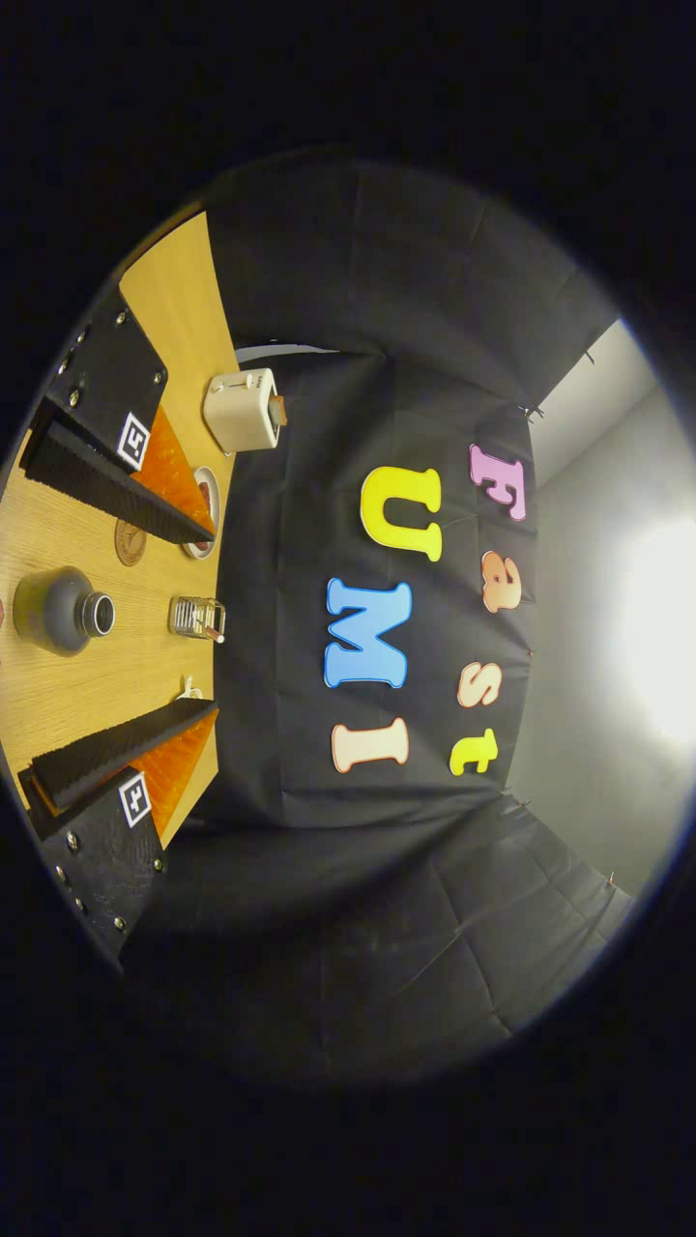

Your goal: Take the bottle from table, then pour the juice into the cup, finally place the bottle on the coaster

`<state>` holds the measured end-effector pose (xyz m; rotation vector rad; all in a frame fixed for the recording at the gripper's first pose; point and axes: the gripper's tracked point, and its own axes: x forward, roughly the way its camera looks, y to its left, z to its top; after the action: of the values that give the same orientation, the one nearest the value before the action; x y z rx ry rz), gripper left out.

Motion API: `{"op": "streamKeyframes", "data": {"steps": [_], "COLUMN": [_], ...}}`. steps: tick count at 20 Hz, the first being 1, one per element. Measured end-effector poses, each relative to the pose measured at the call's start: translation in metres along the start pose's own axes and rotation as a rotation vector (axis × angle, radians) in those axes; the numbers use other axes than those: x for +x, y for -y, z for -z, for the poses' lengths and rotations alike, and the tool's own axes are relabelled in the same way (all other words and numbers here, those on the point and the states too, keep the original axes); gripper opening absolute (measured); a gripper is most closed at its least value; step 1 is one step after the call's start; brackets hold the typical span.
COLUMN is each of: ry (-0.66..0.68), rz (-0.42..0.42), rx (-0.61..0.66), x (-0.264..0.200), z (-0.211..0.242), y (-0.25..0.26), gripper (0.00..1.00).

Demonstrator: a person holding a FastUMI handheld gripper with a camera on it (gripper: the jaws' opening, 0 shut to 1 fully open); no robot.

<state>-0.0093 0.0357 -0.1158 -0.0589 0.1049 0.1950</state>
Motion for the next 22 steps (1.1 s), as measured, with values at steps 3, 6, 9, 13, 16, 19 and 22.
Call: {"op": "streamKeyframes", "data": {"steps": [3,6,9,13,16,19,22], "ry": [-0.046,-0.08,-0.129,-0.19,-0.239,-0.285,-0.316], "rz": [-0.023,-0.024,-0.037,-0.046,-0.048,-0.058,-0.066], "rx": [-0.009,-0.009,0.013,0.026,0.031,0.046,0.038], "x": [0.0,0.0,0.002,0.004,0.004,0.005,0.006], "z": [0.025,0.045,0.068,0.097,0.12,0.139,0.153], "y": [-0.004,0.0,-0.001,-0.002,-0.004,-0.008,-0.01], "gripper": [0.98,0.98,0.98,0.98,0.98,0.98,0.98]}}
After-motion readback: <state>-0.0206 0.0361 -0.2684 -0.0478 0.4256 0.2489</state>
